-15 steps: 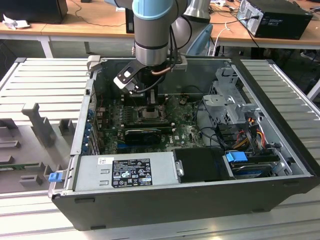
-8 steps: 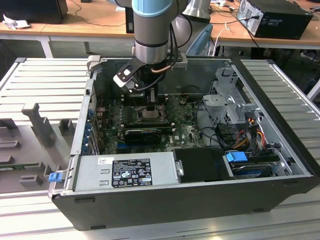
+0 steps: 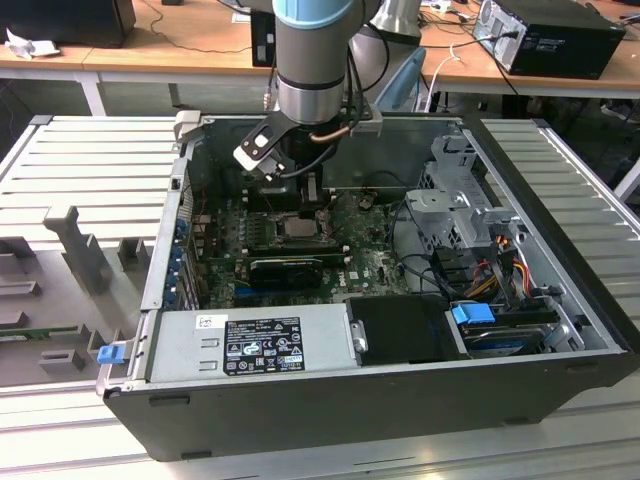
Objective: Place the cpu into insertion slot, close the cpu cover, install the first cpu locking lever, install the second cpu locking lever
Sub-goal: 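Close the cpu cover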
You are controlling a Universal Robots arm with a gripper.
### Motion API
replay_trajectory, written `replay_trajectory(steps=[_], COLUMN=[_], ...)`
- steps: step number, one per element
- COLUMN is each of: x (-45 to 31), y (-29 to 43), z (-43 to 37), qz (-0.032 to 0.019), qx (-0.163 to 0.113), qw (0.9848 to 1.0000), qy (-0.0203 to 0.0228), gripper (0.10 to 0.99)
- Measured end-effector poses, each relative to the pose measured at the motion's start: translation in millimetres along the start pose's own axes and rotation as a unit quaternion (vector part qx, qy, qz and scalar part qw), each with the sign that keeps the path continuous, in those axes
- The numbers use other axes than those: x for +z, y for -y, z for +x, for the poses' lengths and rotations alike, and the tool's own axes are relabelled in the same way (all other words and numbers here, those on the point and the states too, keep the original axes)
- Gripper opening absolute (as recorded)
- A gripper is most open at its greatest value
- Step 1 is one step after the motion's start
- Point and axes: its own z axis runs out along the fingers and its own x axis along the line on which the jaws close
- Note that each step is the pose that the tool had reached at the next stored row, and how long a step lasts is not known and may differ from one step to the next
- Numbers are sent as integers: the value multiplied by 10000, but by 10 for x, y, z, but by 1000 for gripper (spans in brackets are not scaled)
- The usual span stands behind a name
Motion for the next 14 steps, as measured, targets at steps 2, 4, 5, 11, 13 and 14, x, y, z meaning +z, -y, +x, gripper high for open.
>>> replay_trajectory(steps=[2,4,5,11,13,14], x=[-12,-33,-42,-110,-130,-141], y=[0,-1,-1,-4,-4,-5], z=[0,1,1,4,4,5], qz=[0,0,0,0,0,0], qx=[0,0,0,0,0,0], qw=[10000,10000,10000,10000,10000,10000], qy=[0,0,0,0,0,0], gripper=[106,106,106,106,106,106])
